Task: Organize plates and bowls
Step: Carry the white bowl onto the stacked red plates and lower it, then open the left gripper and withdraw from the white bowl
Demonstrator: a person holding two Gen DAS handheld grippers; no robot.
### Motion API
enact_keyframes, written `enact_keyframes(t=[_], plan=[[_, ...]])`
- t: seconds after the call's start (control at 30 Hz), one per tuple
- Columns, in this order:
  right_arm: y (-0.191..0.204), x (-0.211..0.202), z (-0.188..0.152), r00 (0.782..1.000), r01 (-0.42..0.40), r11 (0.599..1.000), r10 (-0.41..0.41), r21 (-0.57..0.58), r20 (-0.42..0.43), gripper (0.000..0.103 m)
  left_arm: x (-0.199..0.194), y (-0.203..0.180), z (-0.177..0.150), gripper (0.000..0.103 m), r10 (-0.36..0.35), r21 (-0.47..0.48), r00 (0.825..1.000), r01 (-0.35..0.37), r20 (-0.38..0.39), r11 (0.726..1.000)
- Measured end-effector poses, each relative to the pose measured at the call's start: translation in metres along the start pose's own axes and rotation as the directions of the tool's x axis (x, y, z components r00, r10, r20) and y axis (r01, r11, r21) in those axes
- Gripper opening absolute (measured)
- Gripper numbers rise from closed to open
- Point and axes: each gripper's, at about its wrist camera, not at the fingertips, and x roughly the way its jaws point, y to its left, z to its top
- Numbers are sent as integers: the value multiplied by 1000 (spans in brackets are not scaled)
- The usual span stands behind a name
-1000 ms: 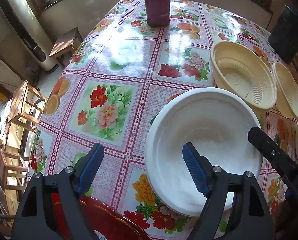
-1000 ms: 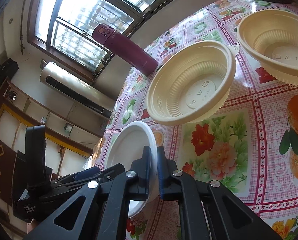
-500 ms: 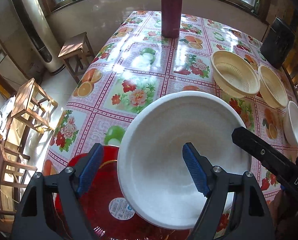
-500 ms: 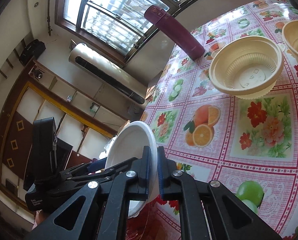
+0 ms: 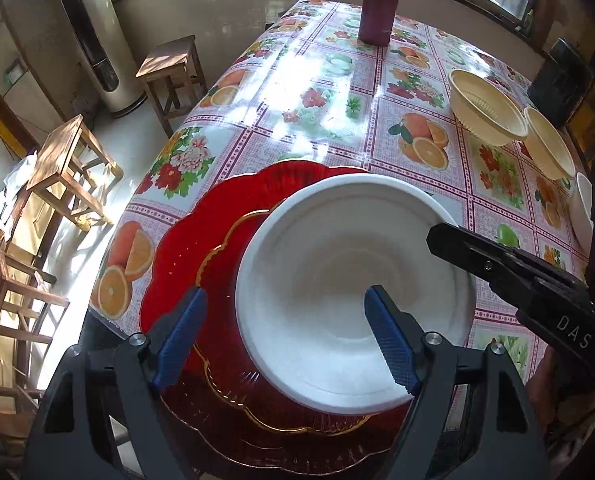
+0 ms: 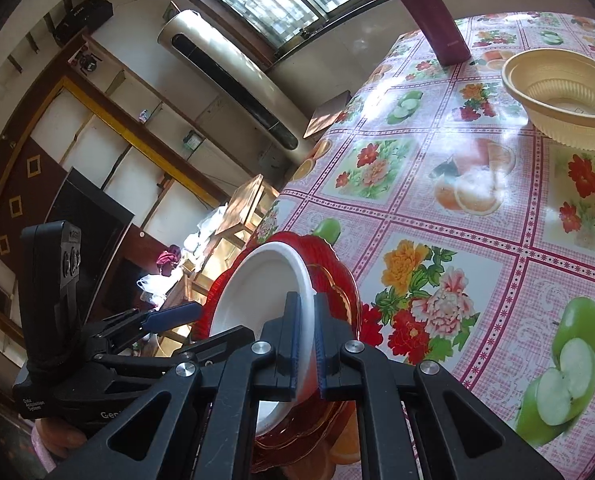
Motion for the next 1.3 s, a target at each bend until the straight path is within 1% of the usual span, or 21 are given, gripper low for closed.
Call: enact_keyframes(t=[0.07,0.1,0.17,0.23,0.27,0.33,0.37,0.43,0.5,0.6,0.77,0.9,1.03,1.07,1.1,1.13,1.17,1.2,1.23,1.27,1.3], plan=[[3,2,-3,1000,11,1000,-12,-15,-6,6,4,2,-6,81,-22,-6,1000,22,-11,1000],[4,5,-3,1000,18,1000,-18,-19,-8,6,6,5,-9,80,-34,-10,999,33,-16,999],[4,5,-4,1000,22,1000,-22,-22,-11,6,10,9,-13,70,-37,-22,999,37,-27,999],[3,5,-3,1000,22,1000,-22,-21,-11,6,12,14,-14,58,-44,-39,999,43,-29,998],[3,4,-4,1000,24,1000,-24,-21,-11,6,12,16,-13,55,-45,-46,999,44,-27,998],[1,5,-4,1000,23,1000,-23,-15,-14,6,13,20,-13,45,-43,-60,999,41,-21,997],[0,6,-3,1000,25,1000,-25,-14,-15,6,13,23,-12,43,-43,-69,999,42,-19,997],[1,7,-4,1000,25,1000,-25,-8,-18,6,14,27,-13,25,-44,-78,999,42,-16,996],[0,8,-4,999,24,1000,-24,-4,-23,6,16,29,-14,20,-37,-80,999,36,-18,996],[-1,8,-4,999,21,1000,-21,-1,-27,6,16,29,-15,14,-48,-74,999,47,-12,996],[-3,12,-4,999,18,1000,-17,13,-40,7,13,27,-15,14,-19,-49,1000,18,-7,999],[2,17,-8,998,11,1000,-11,-10,-59,8,10,32,-19,14,2,-51,1000,-3,-14,999],[7,19,-10,997,7,1000,-9,-22,-81,12,5,36,-23,14,9,-55,1000,-10,-25,998],[7,17,-9,997,10,1000,-11,-23,-77,16,3,35,-24,15,17,-54,1000,-18,-17,998],[6,15,-8,997,19,1000,-21,-21,-71,22,0,34,-24,18,29,-45,1000,-29,-12,999],[5,13,-6,998,14,1000,-15,-15,-66,23,-4,32,-24,23,42,-34,999,-42,-5,999],[4,9,-4,998,1,1000,-2,-8,-63,28,-9,31,-24,26,57,-23,998,-57,11,998],[3,4,-2,999,-7,1000,7,-5,-52,35,-16,28,-24,35,75,-11,997,-75,36,997],[3,-3,1,1000,-4,1000,3,-7,-31,38,-24,25,-25,46,95,2,993,-95,69,995],[3,-10,3,1000,-2,1000,2,-13,-7,41,-33,22,-24,52,111,15,988,-113,107,993],[1,-17,6,1000,-5,1000,6,-17,14,41,-43,17,-22,64,119,27,982,-124,146,992]])
